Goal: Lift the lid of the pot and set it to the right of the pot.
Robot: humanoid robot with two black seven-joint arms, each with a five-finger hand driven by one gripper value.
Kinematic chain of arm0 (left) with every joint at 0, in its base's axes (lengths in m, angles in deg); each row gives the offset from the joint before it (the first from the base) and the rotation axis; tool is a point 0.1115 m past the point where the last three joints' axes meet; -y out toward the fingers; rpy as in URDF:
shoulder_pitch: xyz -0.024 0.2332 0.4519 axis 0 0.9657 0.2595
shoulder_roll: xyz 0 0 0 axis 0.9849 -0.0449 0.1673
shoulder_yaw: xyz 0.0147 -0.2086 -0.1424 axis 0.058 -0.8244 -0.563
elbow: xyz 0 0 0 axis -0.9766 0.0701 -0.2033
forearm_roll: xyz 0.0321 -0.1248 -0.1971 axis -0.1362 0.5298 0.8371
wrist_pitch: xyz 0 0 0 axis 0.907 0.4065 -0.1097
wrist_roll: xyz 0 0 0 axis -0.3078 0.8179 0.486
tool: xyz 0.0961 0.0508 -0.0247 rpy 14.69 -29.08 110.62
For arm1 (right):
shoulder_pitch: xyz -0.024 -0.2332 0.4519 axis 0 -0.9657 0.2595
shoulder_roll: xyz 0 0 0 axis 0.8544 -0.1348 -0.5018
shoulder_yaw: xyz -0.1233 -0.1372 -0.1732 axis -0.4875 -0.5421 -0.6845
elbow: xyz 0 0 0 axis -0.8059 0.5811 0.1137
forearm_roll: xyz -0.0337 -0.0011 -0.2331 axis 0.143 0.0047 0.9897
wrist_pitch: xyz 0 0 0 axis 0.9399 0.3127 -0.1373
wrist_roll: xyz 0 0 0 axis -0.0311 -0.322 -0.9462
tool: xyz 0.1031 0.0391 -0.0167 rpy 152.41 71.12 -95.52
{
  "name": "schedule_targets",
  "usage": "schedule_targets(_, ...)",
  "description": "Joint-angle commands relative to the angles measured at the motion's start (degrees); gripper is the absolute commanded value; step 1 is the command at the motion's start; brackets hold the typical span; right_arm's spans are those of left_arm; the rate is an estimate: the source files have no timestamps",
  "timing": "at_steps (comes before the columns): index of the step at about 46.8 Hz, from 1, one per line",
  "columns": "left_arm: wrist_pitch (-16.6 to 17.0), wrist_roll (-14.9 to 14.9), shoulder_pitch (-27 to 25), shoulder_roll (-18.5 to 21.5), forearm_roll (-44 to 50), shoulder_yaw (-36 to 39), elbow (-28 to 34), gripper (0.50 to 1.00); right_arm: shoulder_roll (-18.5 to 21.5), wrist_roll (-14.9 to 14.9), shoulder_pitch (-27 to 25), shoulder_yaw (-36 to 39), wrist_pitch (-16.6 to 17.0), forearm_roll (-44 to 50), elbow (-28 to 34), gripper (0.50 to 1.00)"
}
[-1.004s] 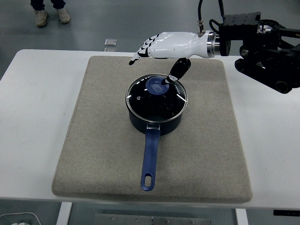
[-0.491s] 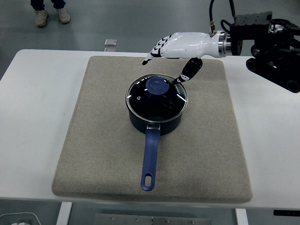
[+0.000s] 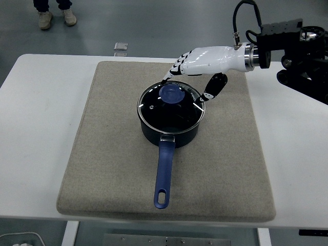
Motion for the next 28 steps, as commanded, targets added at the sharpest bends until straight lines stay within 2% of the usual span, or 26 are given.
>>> schedule_targets(1, 0.00, 0.01, 0.00, 0.00, 0.00, 0.00, 0.00, 1.000, -0.01, 0.01, 0.13, 0.35, -0.08, -0.11, -0.81, 0.885)
schedule_targets(28, 0.00, 0.01, 0.00, 0.00, 0.00, 0.00, 0.00, 1.000, 1.75, 0.01, -0.57, 1.41, -1.92, -0.38, -1.07, 0.885)
